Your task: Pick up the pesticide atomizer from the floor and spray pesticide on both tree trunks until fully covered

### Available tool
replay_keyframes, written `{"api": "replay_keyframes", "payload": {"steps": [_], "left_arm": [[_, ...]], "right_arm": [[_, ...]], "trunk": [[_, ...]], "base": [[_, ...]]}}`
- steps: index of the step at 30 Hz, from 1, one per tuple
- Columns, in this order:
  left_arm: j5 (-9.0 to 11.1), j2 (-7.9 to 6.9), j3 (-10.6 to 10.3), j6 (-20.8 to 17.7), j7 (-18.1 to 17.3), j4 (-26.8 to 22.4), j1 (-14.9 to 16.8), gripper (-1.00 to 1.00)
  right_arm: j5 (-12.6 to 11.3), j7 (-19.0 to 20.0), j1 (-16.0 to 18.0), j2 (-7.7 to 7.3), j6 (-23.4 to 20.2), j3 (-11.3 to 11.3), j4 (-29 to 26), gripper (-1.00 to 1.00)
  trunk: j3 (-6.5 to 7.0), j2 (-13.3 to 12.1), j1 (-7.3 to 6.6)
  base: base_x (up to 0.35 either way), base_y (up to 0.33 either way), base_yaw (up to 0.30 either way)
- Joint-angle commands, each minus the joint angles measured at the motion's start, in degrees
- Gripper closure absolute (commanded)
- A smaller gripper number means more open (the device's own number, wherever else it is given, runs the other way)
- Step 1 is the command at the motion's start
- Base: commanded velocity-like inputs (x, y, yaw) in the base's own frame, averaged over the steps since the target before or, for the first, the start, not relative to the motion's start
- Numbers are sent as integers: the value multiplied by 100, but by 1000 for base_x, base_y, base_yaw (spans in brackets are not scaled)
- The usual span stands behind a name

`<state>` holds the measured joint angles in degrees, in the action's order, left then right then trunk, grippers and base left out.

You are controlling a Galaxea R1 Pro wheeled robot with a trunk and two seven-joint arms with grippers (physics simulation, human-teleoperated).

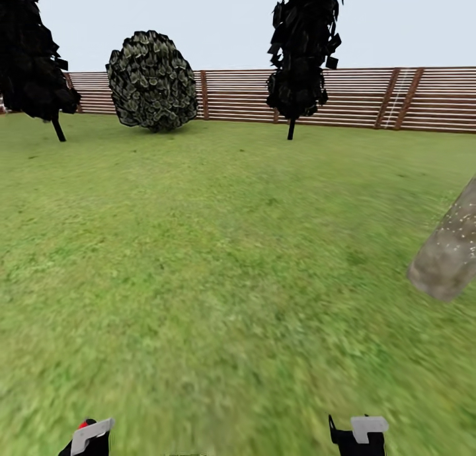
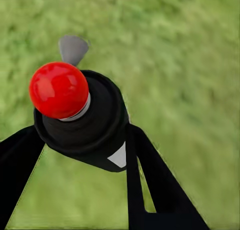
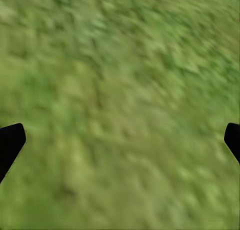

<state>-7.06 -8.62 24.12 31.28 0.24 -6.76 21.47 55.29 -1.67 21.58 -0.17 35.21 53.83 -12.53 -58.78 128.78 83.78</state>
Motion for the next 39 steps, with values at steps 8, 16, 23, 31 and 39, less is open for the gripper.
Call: {"api": "replay_keyframes", "payload": {"steps": [8, 16, 23, 31, 39], "left_arm": [[-59, 1, 49, 19, 3, 8, 6, 100], [-59, 1, 49, 19, 3, 9, 6, 100], [-59, 1, 49, 19, 3, 17, 6, 100], [-58, 1, 49, 19, 3, 17, 6, 100], [-57, 1, 49, 10, 3, 17, 6, 100]], "right_arm": [[64, -17, 4, -1, 23, 40, 5, -100], [66, -17, 4, -1, 25, 40, 5, -100], [66, -17, 4, -1, 23, 40, 5, -100], [69, -17, 4, -1, 26, 40, 5, -100], [69, -17, 4, -1, 25, 40, 5, -100]], "trunk": [[-4, 2, -1], [-4, 2, -1], [-4, 2, -1], [-4, 2, -1], [-4, 2, -1]], "base": [[0, 0, 280], [0, 0, 280], [162, 47, 280], [188, 249, 280], [43, 302, 280]]}}
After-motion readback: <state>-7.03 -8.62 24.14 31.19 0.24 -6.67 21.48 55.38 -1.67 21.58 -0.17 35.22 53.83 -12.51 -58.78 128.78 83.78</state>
